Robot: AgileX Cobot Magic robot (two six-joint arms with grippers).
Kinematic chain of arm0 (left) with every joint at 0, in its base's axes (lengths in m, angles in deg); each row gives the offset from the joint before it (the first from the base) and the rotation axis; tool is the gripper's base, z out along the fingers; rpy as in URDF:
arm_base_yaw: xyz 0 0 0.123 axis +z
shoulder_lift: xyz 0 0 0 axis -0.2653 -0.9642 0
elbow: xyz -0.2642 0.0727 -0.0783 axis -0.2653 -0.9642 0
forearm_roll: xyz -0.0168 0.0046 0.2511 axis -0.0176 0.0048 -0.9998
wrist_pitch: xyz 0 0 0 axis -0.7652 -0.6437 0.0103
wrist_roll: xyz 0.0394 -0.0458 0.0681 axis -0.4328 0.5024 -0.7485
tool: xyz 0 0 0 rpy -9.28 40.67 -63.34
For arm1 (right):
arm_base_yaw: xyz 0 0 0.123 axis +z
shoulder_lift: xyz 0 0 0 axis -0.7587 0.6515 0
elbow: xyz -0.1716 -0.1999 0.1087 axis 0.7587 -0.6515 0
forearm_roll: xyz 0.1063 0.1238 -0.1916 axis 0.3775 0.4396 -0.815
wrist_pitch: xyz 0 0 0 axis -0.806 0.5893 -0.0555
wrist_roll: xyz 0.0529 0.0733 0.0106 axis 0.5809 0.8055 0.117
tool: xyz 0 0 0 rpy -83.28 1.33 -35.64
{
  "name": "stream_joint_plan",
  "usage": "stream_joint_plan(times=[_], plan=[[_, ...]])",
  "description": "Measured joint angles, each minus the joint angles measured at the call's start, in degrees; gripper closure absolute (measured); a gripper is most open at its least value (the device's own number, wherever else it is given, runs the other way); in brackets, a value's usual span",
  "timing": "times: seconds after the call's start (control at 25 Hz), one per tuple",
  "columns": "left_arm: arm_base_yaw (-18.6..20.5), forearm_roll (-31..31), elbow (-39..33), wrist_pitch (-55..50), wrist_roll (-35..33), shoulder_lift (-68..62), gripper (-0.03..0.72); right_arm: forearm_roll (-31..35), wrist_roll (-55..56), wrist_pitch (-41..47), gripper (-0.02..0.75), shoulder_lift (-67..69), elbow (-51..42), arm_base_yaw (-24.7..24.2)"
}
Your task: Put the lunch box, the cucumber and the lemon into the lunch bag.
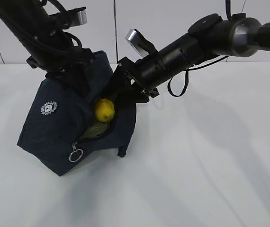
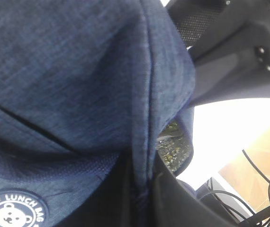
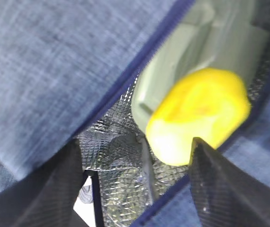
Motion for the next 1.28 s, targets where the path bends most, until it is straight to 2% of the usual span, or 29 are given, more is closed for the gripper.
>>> stream_joint_plan(times=[0.2, 0.44, 0.6, 0.84, 1.28], plan=[[0.00, 0.00, 0.00, 0.00, 0.00, 0.00, 0.669, 0.05, -0.12, 0.00, 0.206, 0.00, 0.00, 0.00], [0.00, 0.00, 0.00, 0.00, 0.00, 0.00, 0.669, -0.11, -0.12, 0.00, 0.203, 0.00, 0.00, -3.19], [0.00, 0.00, 0.00, 0.00, 0.00, 0.00, 0.669, -3.82, 0.51, -0.12, 0.202, 0.00, 0.00, -5.46], [0.00, 0.00, 0.00, 0.00, 0.00, 0.00, 0.669, -7.77, 1.52, -0.12, 0.202, 0.00, 0.00, -5.92], [0.00, 0.00, 0.00, -0.43, 0.00, 0.00, 0.669, -5.46, 0.20, -0.12, 0.202, 0.00, -3.51, -5.92]])
